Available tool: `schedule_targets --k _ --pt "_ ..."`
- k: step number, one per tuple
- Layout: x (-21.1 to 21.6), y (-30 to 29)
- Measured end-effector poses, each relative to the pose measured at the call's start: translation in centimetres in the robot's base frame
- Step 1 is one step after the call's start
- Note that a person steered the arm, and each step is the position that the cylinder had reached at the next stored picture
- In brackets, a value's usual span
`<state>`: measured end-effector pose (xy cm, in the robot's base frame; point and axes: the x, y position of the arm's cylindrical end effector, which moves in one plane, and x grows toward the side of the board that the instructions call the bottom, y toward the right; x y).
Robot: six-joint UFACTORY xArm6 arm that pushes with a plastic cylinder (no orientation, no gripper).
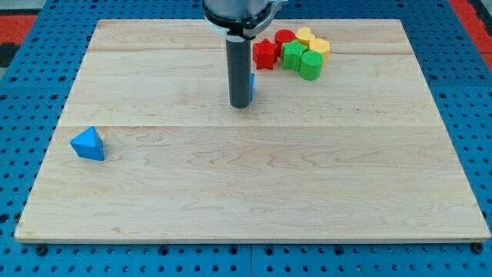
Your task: Push the blue cube into the red star
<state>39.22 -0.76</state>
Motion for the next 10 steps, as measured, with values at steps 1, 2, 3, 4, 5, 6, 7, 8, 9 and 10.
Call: schedule_targets --k 1,2,3,4,5,6,7,8,9,10 --pt "-0.9 2.0" --pt "-2.5 2.2" --pt "-3.6 1.6" --pt "-3.6 -1.4" --pt "-4.4 -3.3" --pt "-7.3 -2.3" --pt "-8.5 -2.4" --pt "-9.7 -3.3" --pt "-13.2 -3.6" --pt "-12.8 -1.8"
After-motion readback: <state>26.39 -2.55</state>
